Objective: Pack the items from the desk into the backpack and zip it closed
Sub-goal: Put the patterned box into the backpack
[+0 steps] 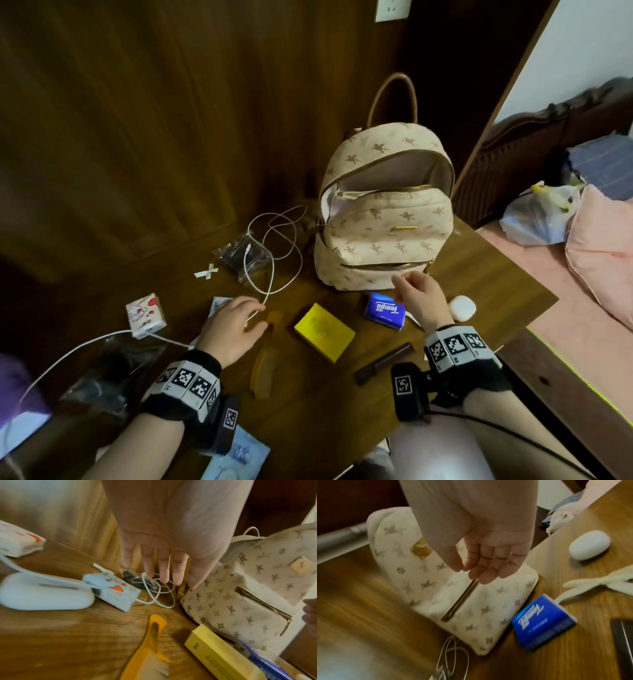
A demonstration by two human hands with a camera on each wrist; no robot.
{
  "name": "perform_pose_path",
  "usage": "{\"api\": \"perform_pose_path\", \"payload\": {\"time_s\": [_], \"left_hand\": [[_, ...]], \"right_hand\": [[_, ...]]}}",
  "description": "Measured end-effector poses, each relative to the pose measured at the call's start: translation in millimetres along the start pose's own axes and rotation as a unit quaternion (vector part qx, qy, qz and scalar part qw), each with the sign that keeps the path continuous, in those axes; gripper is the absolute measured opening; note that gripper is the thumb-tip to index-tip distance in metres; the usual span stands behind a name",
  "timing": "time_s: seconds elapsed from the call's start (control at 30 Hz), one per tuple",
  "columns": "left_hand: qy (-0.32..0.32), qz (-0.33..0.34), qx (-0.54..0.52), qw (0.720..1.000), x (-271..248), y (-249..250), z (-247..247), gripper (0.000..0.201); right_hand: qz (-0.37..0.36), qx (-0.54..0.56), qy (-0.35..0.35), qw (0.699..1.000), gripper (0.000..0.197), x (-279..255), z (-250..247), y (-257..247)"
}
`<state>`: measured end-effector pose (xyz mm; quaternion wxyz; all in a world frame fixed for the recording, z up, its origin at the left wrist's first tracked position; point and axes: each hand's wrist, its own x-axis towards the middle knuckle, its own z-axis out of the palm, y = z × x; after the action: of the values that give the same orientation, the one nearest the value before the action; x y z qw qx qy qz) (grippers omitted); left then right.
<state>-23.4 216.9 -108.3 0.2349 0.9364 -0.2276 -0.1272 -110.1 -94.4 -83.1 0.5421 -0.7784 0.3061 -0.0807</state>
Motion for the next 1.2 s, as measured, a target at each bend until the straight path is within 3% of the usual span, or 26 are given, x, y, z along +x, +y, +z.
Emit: {"api": "perform_pose_path", "payload": {"time_s": [0.2, 0.33, 0.47, 0.57, 0.63, 0.73, 0.83, 0.93, 1.07, 1.2], "left_hand": [[0.039, -0.075, 0.001, 0.996, -58.5, -59.8, -25.3, 0.031], [0.114, -0.134, 0.003, 0.984, -109.8, -100.0, -45.0, 0.030], [0.194, -0.211, 0.024, 0.958, -171.6, -143.1, -59.7, 0.030], [0.274, -0.276, 0.056, 0.920, -220.9, -168.8, -66.8, 0.028], [0.304, -0.323, 0.069, 0.893, -254.1, -183.9, -69.5, 0.038], [0.310, -0.400, 0.078, 0.859, -298.8, -205.2, -64.3, 0.050], [0.278, -0.535, 0.043, 0.797, -333.2, -218.6, -51.3, 0.055], [0.243, -0.618, 0.022, 0.747, -355.0, -224.4, -34.6, 0.071], [0.219, -0.662, -0.011, 0.716, -369.4, -225.9, -22.2, 0.085], [0.240, -0.657, -0.022, 0.714, -373.3, -223.3, -17.7, 0.071]], "right_hand": [[-0.010, -0.065, -0.092, 0.994, 0.021, -21.0, 84.4, -15.0], [-0.038, -0.084, -0.173, 0.981, 0.016, -39.8, 148.5, -33.3], [-0.058, -0.092, -0.254, 0.961, 0.015, -64.6, 212.0, -56.8], [-0.060, -0.088, -0.317, 0.943, 0.017, -88.5, 253.0, -69.0], [-0.071, -0.118, -0.363, 0.922, 0.018, -104.2, 275.4, -72.0], [-0.089, -0.159, -0.421, 0.888, 0.012, -127.3, 300.8, -74.6], [-0.108, -0.180, -0.443, 0.871, 0.008, -146.1, 319.7, -76.2], [-0.122, -0.187, -0.462, 0.859, 0.005, -159.4, 331.0, -78.7], [-0.159, -0.207, -0.473, 0.841, 0.011, -166.6, 340.3, -79.7], [-0.163, -0.208, -0.479, 0.837, 0.009, -168.7, 341.9, -78.0]]}}
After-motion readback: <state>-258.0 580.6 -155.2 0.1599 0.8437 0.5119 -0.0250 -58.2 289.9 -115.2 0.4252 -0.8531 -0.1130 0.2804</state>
